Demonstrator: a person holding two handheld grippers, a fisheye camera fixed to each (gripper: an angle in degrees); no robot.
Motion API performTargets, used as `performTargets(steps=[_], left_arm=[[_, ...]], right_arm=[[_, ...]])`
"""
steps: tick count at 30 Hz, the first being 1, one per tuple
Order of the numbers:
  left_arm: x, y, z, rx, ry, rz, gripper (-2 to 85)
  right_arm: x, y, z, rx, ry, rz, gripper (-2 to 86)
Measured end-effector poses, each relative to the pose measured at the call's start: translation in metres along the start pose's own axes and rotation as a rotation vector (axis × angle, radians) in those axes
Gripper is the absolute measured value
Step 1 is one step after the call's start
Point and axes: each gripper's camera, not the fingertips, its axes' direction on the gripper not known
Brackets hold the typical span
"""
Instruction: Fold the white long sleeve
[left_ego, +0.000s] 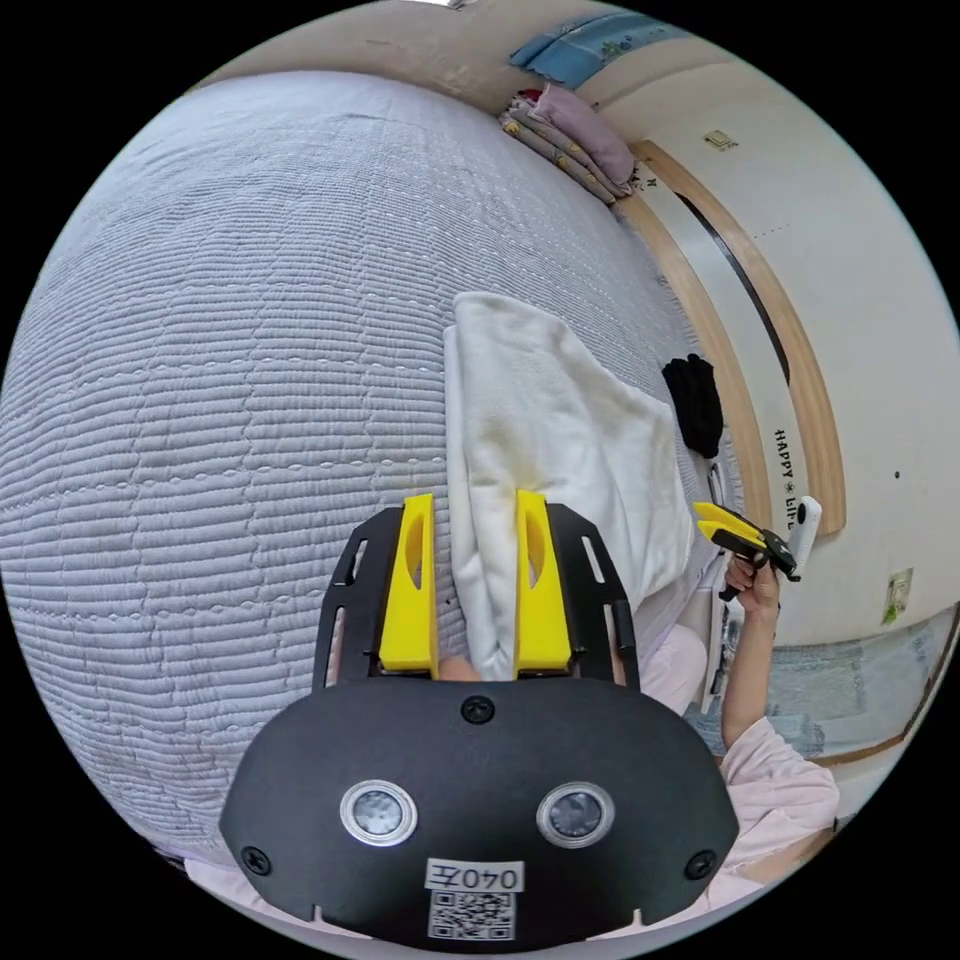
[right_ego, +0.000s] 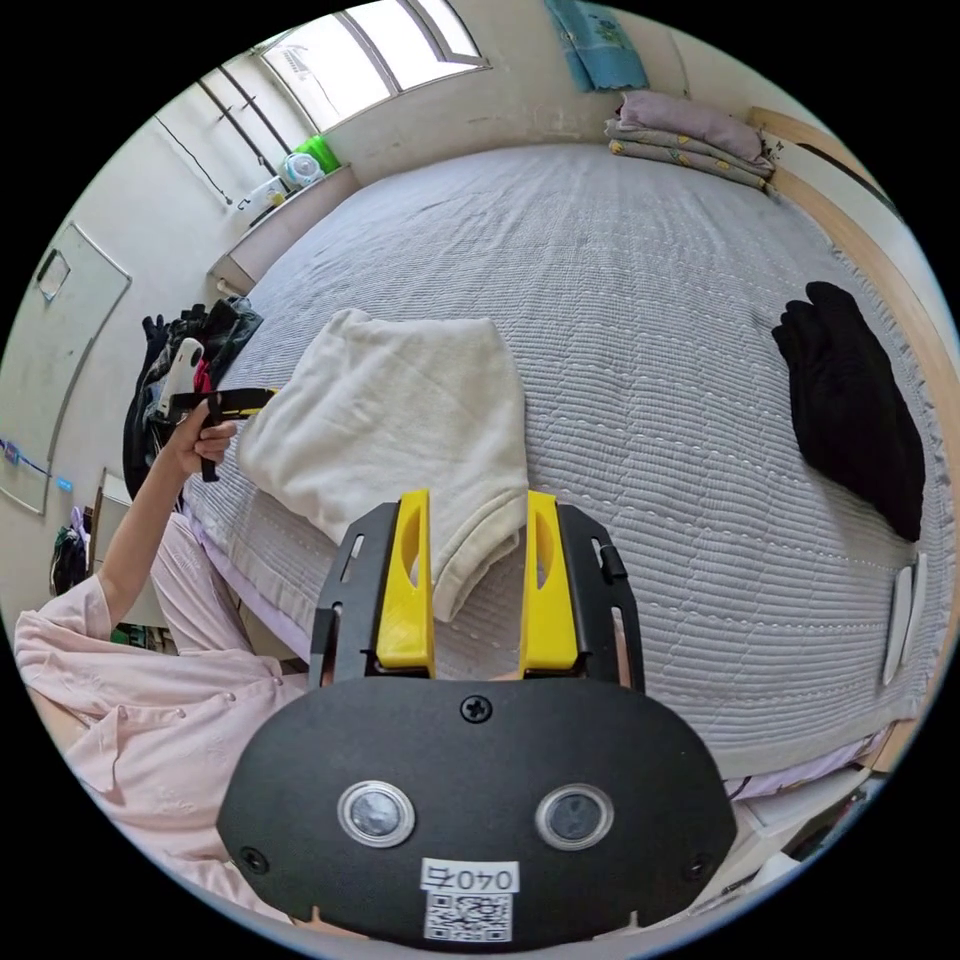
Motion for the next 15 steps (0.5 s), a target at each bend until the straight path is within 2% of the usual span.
performTargets(steps=[5,11,15], left_arm=[[0.004,-0.010,0.000,-0.010,0.003,0.025,3.9],[0.042,-0.015,0.001,0.012,-0.188,0.161,0.1],[0.043,-0.017,-0.002,0.021,-0.157,0.137,0.2]], right_arm=[[0.025,0.008,0.015,0.005,-0.027,0.031,13.4],[0.065,0.015,0.029,0.019,-0.108,0.137,15.3],[0.078,0.016,0.044,0.011,-0.099,0.164,15.7]])
